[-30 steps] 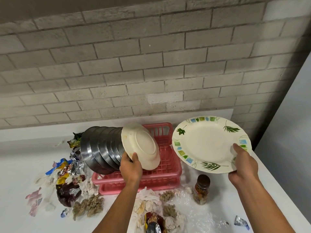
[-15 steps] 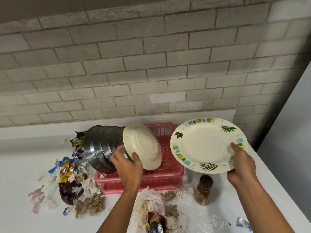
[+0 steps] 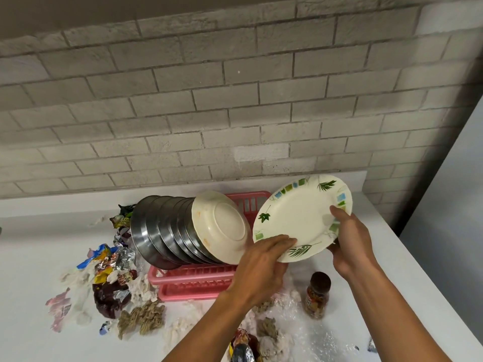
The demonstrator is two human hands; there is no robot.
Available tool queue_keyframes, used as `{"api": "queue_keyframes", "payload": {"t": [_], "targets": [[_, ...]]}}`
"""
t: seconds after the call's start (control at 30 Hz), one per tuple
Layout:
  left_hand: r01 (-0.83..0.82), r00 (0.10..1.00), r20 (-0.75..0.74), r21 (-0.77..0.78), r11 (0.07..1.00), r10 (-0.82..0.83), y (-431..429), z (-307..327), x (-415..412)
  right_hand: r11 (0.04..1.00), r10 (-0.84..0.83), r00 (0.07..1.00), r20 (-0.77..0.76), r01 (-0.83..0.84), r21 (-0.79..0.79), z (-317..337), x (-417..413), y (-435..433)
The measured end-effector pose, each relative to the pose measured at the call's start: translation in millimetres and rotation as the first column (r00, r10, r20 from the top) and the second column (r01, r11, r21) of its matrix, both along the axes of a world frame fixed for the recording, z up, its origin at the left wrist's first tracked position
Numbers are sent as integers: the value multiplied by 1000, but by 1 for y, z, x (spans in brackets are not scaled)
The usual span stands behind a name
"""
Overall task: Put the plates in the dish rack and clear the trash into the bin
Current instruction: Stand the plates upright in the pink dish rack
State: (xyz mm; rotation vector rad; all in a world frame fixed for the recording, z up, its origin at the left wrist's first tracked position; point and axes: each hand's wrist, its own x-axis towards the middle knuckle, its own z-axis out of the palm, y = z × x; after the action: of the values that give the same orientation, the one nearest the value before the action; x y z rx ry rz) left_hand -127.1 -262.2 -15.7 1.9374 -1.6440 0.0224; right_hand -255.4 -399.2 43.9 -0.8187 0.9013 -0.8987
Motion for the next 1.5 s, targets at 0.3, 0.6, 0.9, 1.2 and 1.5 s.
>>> {"api": "queue_keyframes", "payload": {"t": [0.3,0.6,0.9,1.2,1.5], "targets": [[-268,913,-351,-130,955,209,-7,-7,21,920,330,944,-24,-327,-214,5,54,19],[-452,692,-656,-71,889,300,-16,-21,24,819,399,879,-262,-470,-329,-6,102,8],[-536,619,-696,-36,844,363,-23,-39,25,744,367,809,-460,-552,-376,-31,129,-2],[-627,544,-717,-1,779,436,-26,-38,37,558,394,644,-655,-734,-386,-46,151,12],[-619,533,-643,147,771,550,-6,-36,59,431,241,561,-792,-793,-430,-57,176,31]]}}
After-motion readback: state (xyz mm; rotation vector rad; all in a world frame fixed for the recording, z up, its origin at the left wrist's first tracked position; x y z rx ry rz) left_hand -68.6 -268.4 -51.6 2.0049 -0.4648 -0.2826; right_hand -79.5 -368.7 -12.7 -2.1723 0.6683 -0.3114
